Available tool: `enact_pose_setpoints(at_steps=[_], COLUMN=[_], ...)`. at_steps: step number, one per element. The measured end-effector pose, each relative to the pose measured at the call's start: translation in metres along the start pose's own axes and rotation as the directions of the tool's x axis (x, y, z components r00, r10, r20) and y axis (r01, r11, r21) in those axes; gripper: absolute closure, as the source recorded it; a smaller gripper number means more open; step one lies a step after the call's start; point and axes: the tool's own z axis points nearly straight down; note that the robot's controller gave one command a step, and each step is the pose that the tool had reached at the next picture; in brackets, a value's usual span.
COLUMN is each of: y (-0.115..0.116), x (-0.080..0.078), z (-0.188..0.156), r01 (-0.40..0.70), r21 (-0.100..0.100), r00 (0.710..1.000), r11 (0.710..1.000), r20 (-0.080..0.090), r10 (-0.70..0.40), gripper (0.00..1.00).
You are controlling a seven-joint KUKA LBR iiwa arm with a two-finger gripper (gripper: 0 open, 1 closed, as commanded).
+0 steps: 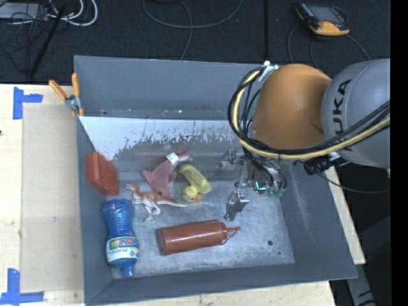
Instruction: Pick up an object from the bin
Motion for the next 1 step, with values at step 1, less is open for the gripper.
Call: enact_pose_setpoints(at_steps=[1], y=[-0.0001], x=[-0.0015], z=[-0.0031], r01=[-0.001], r21=[0.000], r00=[1.000], r11=[1.000], r20=[0.006], r10=[0.001], gripper=[0.00])
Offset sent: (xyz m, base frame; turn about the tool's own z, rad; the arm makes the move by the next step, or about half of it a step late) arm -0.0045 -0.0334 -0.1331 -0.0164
